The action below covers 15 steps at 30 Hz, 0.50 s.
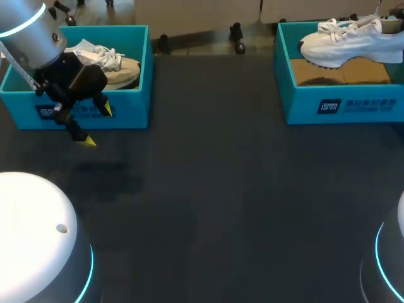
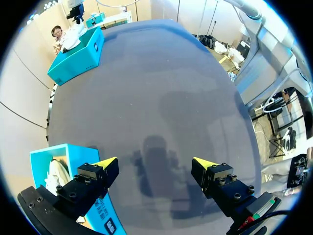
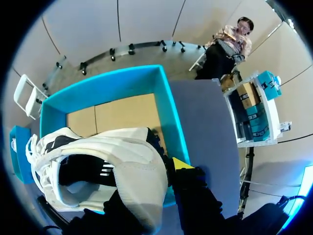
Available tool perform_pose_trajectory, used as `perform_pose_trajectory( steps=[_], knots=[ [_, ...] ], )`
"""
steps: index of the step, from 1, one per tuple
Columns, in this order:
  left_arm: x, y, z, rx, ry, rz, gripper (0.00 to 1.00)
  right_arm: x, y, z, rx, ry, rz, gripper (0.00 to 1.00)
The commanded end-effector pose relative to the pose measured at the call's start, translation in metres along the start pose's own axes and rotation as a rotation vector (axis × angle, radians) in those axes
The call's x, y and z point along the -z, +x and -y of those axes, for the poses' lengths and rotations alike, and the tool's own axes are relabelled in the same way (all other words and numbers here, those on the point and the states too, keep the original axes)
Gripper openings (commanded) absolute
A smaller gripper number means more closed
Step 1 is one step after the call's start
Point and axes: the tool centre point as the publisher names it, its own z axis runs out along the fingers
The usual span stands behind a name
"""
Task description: Take the shoe out of the shoebox, open the shoe tongue, remove and reinsert the insole, then place the shoe into the shoebox
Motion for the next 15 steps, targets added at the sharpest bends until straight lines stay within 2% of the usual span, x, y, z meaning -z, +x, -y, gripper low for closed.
perform_pose_trajectory(
  steps=[1, 7, 15],
  knots=[
    [0.0, 0.0, 0.0, -0.001, -0.003, -0.001, 1.0, -0.006, 0.009, -0.009, 0.004, 0.011, 0.016, 0.0],
    [0.0, 0.0, 0.0, -0.001, -0.003, -0.001, 1.0, -0.017, 0.012, -0.01, 0.004, 0.016, 0.021, 0.0],
    [0.0, 0.0, 0.0, -0.001, -0.003, -0.001, 1.0, -0.033, 0.006, -0.016, -0.018, 0.039, 0.044, 0.0]
  ],
)
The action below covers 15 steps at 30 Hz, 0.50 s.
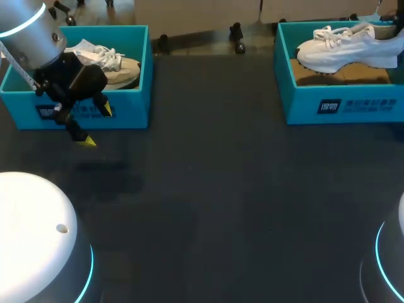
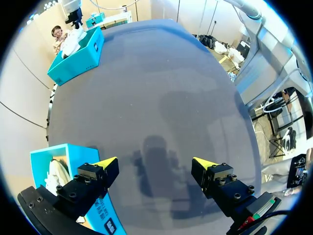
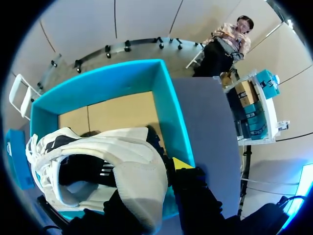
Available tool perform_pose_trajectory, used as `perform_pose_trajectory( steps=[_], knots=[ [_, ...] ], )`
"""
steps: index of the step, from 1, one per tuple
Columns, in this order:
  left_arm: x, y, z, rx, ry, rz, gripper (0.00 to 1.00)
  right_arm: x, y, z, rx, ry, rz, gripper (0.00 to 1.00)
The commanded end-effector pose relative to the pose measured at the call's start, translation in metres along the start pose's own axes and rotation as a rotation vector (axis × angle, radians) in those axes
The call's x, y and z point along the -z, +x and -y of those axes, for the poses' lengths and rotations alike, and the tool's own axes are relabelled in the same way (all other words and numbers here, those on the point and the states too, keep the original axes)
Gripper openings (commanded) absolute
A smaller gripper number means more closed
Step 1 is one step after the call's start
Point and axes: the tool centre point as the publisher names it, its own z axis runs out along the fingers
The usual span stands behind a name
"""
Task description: Take the shoe out of the shoebox, open the shoe tongue, remove and reinsert the insole, then place the shoe into the shoebox
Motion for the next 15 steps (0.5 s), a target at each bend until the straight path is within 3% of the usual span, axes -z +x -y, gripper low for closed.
perform_pose_trajectory(
  steps=[1, 15],
  knots=[
    [0.0, 0.0, 0.0, -0.001, -0.003, -0.001, 1.0, -0.005, 0.0, -0.009, -0.006, 0.014, 0.003, 0.0],
    [0.0, 0.0, 0.0, -0.001, -0.003, -0.001, 1.0, -0.019, -0.007, 0.002, -0.022, 0.009, -0.02, 0.0]
  ],
)
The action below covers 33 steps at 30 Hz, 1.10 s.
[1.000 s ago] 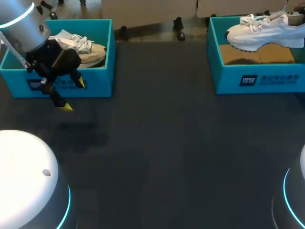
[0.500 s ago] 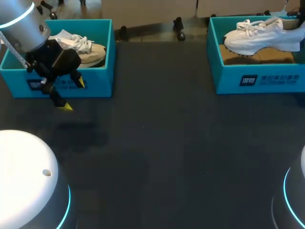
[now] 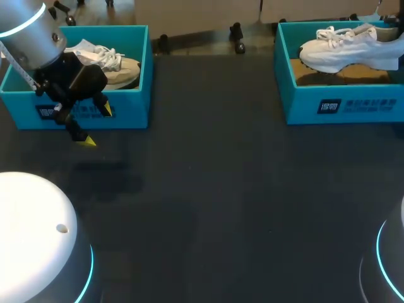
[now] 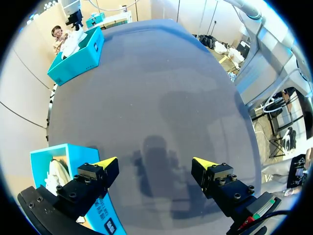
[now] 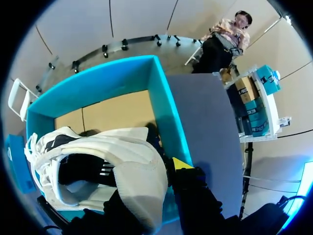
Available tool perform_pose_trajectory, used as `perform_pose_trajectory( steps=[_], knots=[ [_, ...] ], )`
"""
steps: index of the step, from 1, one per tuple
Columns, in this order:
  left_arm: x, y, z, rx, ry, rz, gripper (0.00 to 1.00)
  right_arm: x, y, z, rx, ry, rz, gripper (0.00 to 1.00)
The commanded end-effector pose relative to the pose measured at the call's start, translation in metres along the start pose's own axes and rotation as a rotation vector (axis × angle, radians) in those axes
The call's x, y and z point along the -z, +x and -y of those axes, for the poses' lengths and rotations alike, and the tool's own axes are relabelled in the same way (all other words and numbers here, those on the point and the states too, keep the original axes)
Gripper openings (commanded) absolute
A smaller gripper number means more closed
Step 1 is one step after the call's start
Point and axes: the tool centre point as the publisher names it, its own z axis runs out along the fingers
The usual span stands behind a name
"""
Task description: Take the shoe out of the shoebox, open the shoe tongue, remove and reinsert the insole, then place the shoe into the shoebox
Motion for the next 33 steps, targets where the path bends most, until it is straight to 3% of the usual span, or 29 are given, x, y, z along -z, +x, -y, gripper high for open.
perform_pose_trajectory(
  steps=[1, 24, 33],
  knots=[
    [0.0, 0.0, 0.0, -0.001, -0.003, -0.001, 1.0, -0.006, 0.0, 0.005, 0.003, -0.015, -0.016, 0.0],
    [0.0, 0.0, 0.0, -0.001, -0.003, -0.001, 1.0, -0.015, -0.002, 0.054, 0.023, -0.012, -0.046, 0.0],
    [0.0, 0.0, 0.0, -0.001, -0.003, -0.001, 1.0, -0.016, -0.001, 0.056, 0.025, -0.004, -0.056, 0.0]
  ],
)
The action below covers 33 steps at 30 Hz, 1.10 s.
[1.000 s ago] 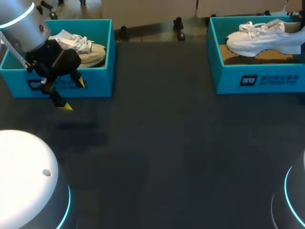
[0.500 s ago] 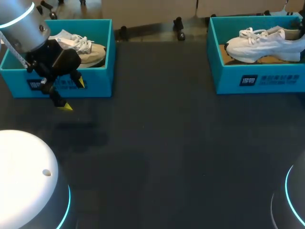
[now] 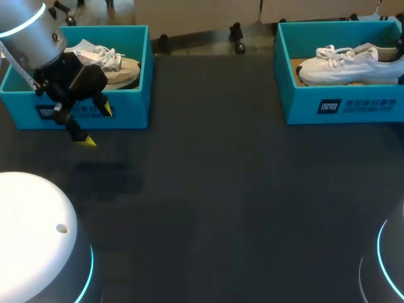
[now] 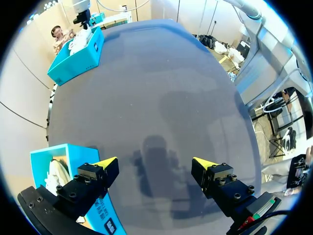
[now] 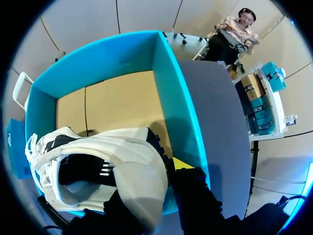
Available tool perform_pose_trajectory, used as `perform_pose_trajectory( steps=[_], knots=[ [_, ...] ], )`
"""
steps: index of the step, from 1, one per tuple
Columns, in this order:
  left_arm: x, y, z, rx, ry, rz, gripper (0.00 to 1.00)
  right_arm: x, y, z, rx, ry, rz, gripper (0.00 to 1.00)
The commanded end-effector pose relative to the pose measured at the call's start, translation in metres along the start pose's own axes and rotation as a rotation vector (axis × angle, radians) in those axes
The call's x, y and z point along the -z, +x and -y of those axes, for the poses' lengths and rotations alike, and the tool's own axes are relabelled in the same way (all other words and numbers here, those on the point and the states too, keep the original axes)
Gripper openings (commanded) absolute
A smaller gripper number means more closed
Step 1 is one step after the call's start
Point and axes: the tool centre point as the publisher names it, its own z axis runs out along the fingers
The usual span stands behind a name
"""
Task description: Take the shoe out of the shoebox, open the shoe tongue, remove and reinsert the insole, then place the shoe into the shoebox
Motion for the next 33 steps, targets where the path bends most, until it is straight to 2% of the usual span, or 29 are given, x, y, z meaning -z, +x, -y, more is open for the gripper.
perform_pose_trajectory(
  steps=[1, 7, 19, 33],
  knots=[
    [0.0, 0.0, 0.0, -0.001, -0.003, -0.001, 1.0, 0.002, 0.0, 0.0, 0.0, -0.001, -0.002, 0.0],
    [0.0, 0.0, 0.0, -0.001, -0.003, -0.001, 1.0, 0.0, 0.0, -0.001, 0.001, -0.007, 0.001, 0.0],
    [0.0, 0.0, 0.0, -0.001, -0.003, -0.001, 1.0, -0.021, 0.004, 0.003, 0.015, 0.006, 0.002, 0.0],
    [0.0, 0.0, 0.0, -0.001, -0.003, -0.001, 1.0, -0.021, 0.0, 0.017, 0.014, 0.021, 0.003, 0.0]
  ],
)
